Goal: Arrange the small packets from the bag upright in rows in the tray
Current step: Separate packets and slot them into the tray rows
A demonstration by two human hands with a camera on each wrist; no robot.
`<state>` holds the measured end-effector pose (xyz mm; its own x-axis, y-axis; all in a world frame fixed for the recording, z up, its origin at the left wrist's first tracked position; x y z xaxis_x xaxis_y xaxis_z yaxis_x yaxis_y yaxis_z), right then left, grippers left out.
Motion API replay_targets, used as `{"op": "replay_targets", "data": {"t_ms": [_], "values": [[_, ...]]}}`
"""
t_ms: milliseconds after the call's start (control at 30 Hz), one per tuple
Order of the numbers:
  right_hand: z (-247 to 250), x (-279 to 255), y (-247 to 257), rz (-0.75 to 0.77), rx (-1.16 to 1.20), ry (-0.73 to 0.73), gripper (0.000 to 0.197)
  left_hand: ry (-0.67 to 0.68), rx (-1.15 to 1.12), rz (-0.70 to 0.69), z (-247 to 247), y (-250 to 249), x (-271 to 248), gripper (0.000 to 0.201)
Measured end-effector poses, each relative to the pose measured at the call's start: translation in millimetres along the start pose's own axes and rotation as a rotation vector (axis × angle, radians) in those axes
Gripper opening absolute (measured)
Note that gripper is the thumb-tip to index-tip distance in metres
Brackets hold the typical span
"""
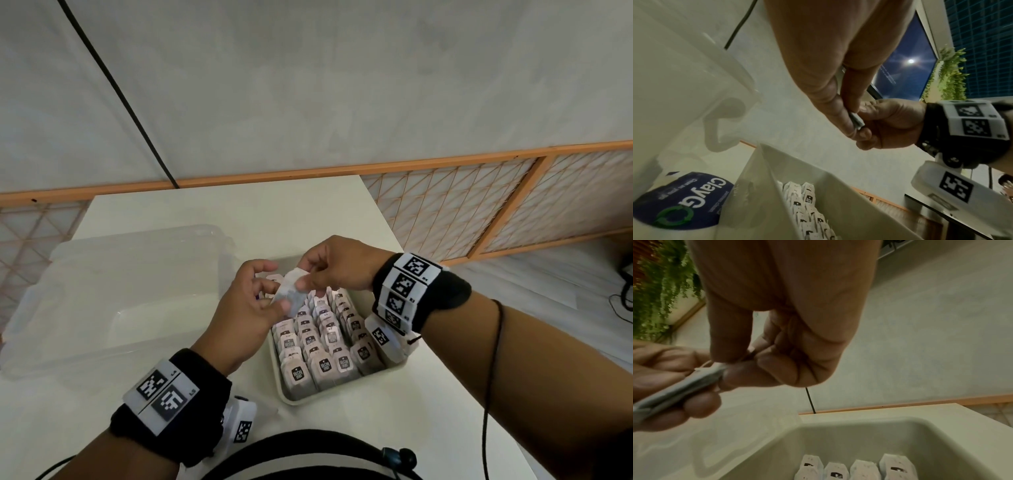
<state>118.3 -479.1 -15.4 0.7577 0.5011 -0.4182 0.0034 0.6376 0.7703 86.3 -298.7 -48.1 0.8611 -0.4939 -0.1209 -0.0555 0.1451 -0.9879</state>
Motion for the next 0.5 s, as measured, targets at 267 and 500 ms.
{"op": "replay_targets", "data": {"t_ms": [267, 500], "values": [[-4.0, -3.2, -2.7, -0.109, -0.161, 0.016, 0.026, -0.015, 0.162, 0.065, 3.9, 11.4, -3.3, 0.032], [-6.5, -1.4, 14.6, 0.017, 0.081, 0.108, 0.027, 0.089, 0.203, 0.054, -5.2, 6.1, -2.1, 0.04]]}}
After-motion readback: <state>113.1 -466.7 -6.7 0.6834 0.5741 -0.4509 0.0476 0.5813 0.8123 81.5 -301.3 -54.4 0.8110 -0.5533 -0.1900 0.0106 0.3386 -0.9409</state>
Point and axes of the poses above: each hand's wrist, its own x-axis towards the middle knuckle, its own z-axis out of the back of the hand, y = z × x, the point moved 2 cm from there along x, towards the middle knuckle, and after that the axes turned 12 degrees about y, right-handed, at the moved point
